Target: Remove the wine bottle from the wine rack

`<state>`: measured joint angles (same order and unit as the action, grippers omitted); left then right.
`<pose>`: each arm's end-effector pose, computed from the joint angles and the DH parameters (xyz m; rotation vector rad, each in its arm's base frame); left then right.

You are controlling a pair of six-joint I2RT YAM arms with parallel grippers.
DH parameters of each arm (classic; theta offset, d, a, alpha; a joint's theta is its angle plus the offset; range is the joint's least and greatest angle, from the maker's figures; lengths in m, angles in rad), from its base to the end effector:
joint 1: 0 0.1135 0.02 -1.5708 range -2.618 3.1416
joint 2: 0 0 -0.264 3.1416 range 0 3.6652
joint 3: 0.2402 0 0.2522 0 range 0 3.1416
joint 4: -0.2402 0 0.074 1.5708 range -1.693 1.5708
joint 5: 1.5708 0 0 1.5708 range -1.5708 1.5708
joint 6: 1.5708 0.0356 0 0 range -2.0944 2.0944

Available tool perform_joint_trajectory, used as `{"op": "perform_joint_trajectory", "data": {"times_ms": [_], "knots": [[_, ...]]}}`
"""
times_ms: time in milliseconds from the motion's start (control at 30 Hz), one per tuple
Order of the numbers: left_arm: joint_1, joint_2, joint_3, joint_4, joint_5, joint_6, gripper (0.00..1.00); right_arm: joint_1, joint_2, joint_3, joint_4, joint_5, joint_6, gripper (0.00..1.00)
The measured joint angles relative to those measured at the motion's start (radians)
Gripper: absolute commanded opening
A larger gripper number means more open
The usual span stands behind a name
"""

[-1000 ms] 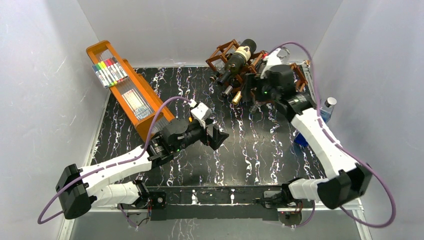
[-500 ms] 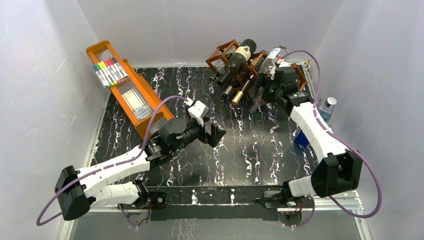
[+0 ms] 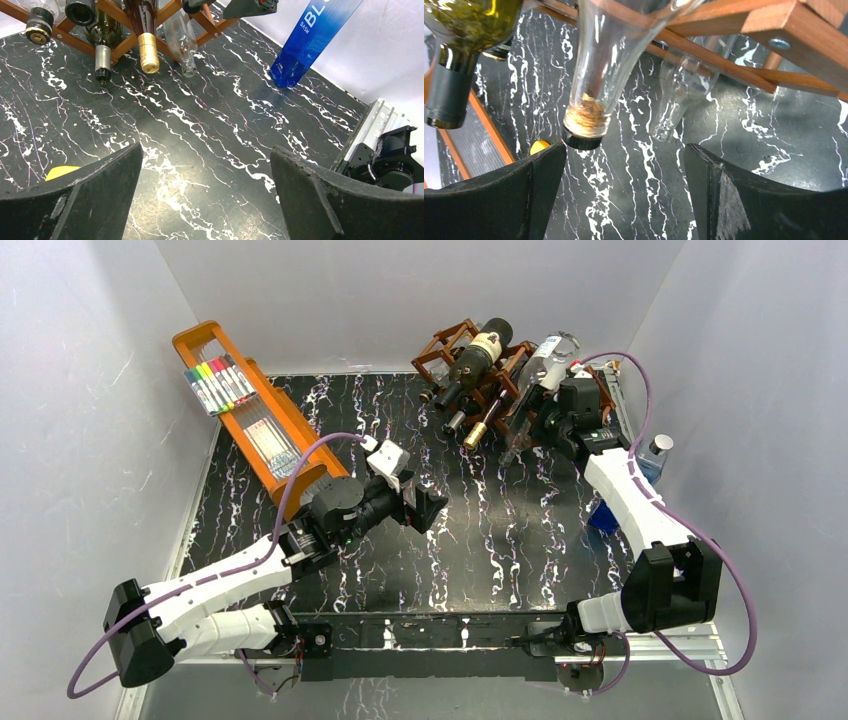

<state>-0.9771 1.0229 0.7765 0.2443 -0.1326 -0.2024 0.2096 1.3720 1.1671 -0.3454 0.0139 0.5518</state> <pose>0.1404 -0.1996 0.3371 0.5155 1.5495 -0.8144 0.3066 0.0647 0.3239 0.3747 2.1192 0.4337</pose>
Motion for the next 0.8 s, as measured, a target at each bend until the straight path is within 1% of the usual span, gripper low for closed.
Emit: {"op": "perform_joint_trajectory", "data": {"times_ms": [167,300,333,433,467,567,700,733,800], "knots": [[0.000,-0.011,0.000,-0.010,0.000,0.010,0.98,0.000,0.002,0.001,0.040,-0.006,0.012,0.98],[0.000,-0.011,0.000,-0.015,0.002,0.020,0.98,0.000,0.016,0.040,0.024,0.018,0.041,0.97],[0.000,-0.011,0.000,-0.014,0.002,0.022,0.98,0.000,0.026,0.058,0.023,0.032,0.060,0.96],[0.000,-0.011,0.000,-0.013,0.005,0.026,0.98,0.000,0.042,0.080,0.029,0.068,0.124,0.85],[0.000,-0.011,0.000,-0.013,0.006,0.027,0.98,0.000,0.044,0.079,0.029,0.075,0.140,0.83],[0.000,-0.011,0.000,-0.013,0.011,0.027,0.98,0.000,0.056,0.082,0.035,0.093,0.190,0.84],[0.000,-0.017,0.000,-0.017,0.011,0.027,0.98,0.000,0.106,0.093,0.051,0.089,0.231,0.82],[0.000,-0.022,0.000,-0.018,0.011,0.027,0.98,0.000,0.121,0.093,0.056,0.087,0.238,0.81],[0.000,-0.032,-0.001,-0.022,0.011,0.027,0.98,0.000,0.140,0.093,0.062,0.085,0.252,0.75]]}}
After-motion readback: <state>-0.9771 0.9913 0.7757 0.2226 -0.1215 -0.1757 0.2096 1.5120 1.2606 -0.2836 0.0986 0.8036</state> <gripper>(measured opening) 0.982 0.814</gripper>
